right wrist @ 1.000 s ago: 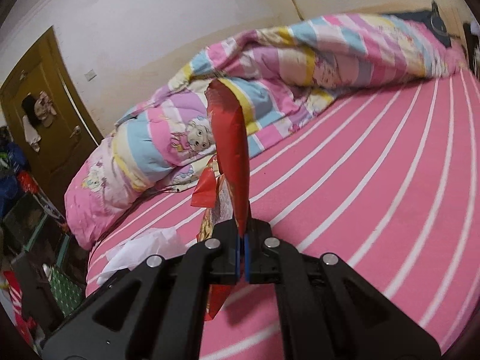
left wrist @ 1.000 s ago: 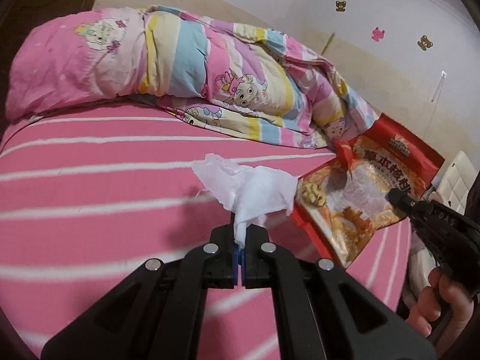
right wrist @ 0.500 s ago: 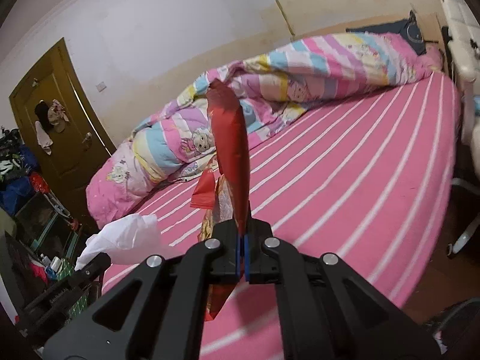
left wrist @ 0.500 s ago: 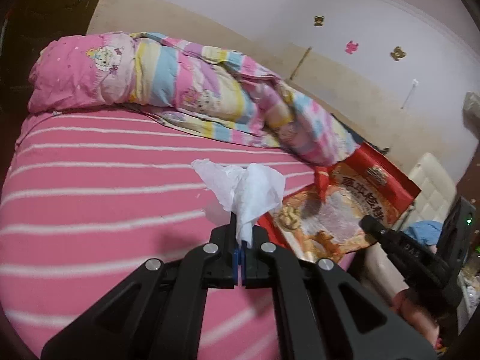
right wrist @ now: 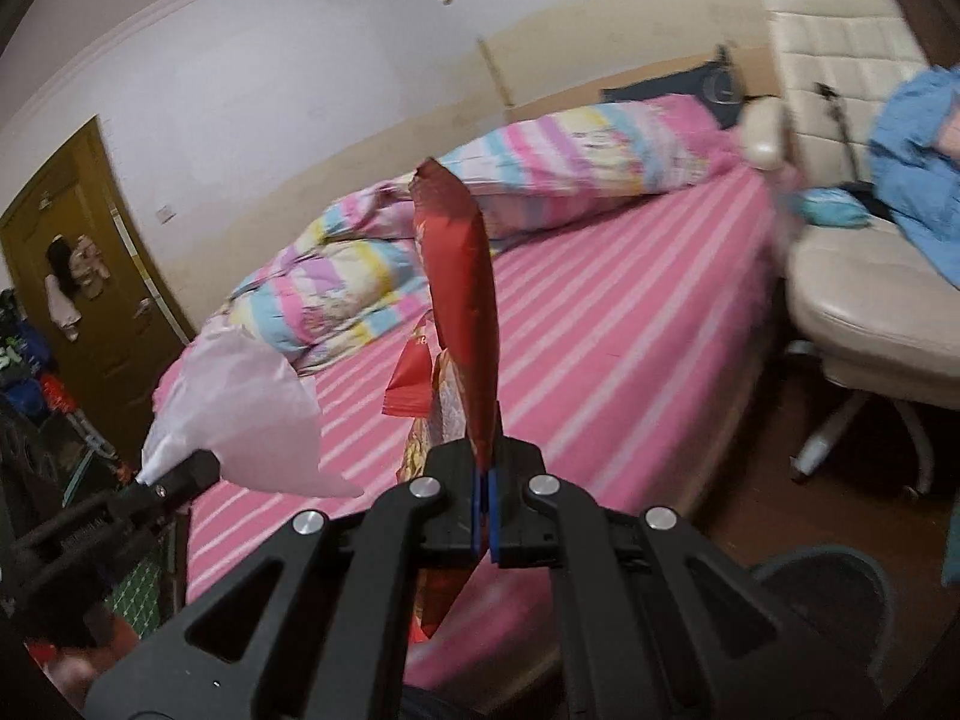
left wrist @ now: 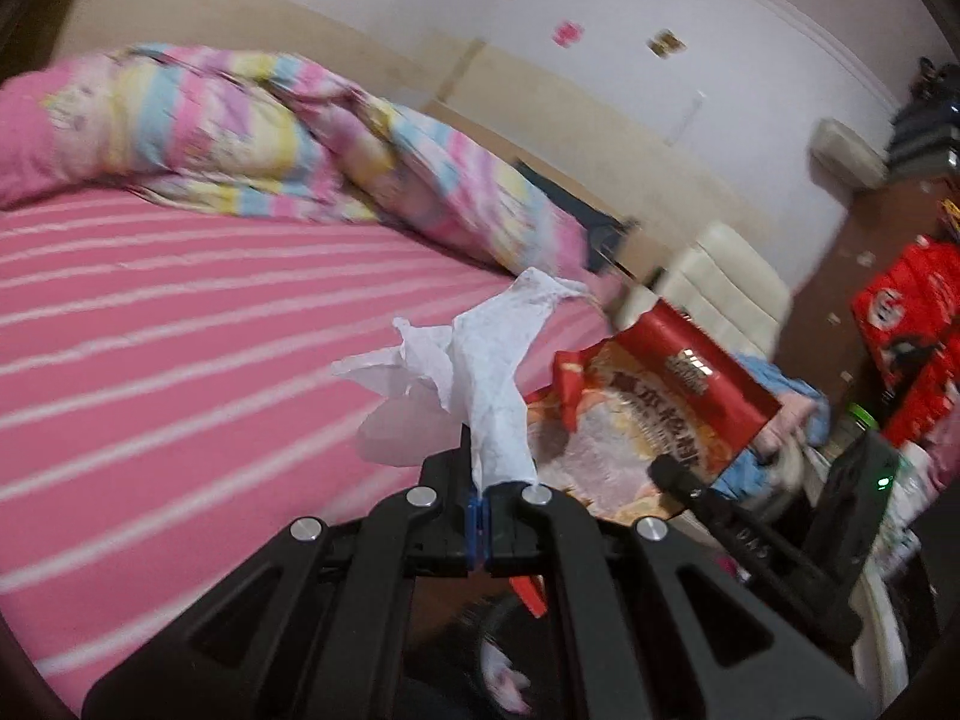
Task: Collect trash
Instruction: 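Lift the snack bag and tissue off the bed and carry them over the bin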
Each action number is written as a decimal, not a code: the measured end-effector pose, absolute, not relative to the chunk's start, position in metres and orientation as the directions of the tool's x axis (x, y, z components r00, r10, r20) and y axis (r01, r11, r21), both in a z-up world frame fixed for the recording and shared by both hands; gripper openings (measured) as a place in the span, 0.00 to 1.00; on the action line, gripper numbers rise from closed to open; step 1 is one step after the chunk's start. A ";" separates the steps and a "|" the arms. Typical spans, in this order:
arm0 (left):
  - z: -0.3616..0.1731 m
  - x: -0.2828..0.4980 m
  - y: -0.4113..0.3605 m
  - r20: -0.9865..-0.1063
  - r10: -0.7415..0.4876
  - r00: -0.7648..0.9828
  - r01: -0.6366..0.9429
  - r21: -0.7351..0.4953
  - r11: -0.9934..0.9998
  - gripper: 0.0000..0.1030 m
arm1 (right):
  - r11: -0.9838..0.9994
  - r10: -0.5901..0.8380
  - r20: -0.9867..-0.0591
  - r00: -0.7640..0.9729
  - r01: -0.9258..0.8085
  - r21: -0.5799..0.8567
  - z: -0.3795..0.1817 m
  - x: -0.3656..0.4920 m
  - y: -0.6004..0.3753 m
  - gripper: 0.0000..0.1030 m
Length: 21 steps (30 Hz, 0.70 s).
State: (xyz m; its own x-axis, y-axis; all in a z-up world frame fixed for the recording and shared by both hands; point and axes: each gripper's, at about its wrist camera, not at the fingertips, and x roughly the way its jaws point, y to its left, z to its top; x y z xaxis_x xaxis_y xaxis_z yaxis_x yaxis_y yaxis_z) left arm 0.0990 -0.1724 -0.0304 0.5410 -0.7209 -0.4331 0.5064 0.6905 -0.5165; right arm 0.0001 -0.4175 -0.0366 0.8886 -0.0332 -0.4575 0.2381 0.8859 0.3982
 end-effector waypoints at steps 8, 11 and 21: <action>-0.056 0.065 -0.267 -0.488 -0.819 0.302 0.622 -0.550 0.557 0.00 | 0.842 -0.183 -0.503 0.845 0.399 0.363 -0.057 -0.079 -0.483 0.02; -0.075 0.052 -0.303 -0.515 -0.833 0.204 0.641 -0.573 0.511 0.00 | 0.823 -0.231 -0.529 0.817 0.454 0.342 -0.071 -0.104 -0.502 0.02; -0.169 0.024 -0.408 -0.629 -0.774 -0.073 0.636 -0.627 0.449 0.00 | 0.775 -0.333 -0.660 0.673 0.594 0.215 -0.152 -0.150 -0.542 0.02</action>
